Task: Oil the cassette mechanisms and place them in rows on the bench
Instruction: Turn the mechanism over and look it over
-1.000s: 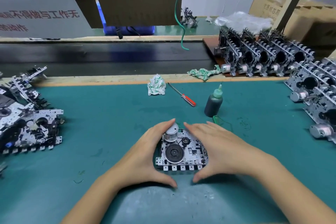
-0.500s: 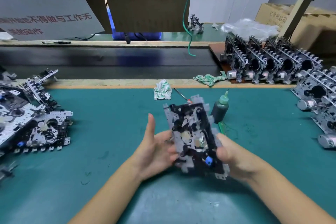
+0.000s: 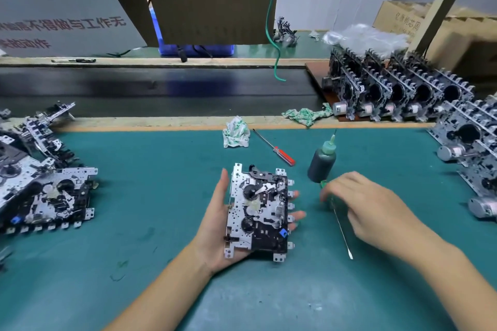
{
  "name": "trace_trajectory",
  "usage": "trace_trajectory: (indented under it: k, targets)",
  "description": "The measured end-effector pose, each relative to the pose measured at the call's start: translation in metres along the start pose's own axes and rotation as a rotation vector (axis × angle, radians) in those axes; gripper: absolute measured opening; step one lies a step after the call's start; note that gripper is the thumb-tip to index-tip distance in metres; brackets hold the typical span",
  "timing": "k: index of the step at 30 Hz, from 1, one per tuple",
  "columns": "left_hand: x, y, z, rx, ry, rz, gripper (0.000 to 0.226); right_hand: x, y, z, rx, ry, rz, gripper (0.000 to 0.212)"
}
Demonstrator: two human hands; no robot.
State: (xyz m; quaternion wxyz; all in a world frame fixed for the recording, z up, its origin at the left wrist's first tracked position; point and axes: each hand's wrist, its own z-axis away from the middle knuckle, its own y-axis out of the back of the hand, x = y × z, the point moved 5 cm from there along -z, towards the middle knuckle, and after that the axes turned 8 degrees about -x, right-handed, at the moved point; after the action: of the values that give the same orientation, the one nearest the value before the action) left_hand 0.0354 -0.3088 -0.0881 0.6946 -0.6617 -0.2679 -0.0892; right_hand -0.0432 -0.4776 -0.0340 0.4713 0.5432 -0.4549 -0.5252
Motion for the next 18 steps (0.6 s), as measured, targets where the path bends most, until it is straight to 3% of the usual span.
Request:
trace_trajectory:
  k: [3,5,8,11,14,18]
  targets:
    - [-0.002,0.009,-0.004,0.051,0.036,0.020,0.087,0.001,-0.014,0.000,-0.199,0.108,0.148,0.027]
    - [-0.002,0.012,-0.004,0.082,0.032,0.034,0.089,-0.001,-0.012,-0.005,-0.191,0.144,0.161,0.014]
    - [0.000,0.016,-0.004,0.132,0.000,0.072,0.088,0.004,-0.012,-0.015,-0.221,0.108,0.136,0.018]
    - [0.003,0.019,-0.004,0.175,-0.033,0.071,0.082,0.008,-0.013,-0.021,-0.278,-0.014,-0.332,0.027]
    - [0.003,0.020,-0.005,0.206,-0.040,0.072,0.075,-0.008,-0.012,-0.027,-0.221,-0.053,-0.885,0.019]
    - [0.001,0.025,-0.004,0.246,-0.017,0.074,0.065,-0.038,-0.022,-0.036,-0.311,0.053,-1.228,0.025]
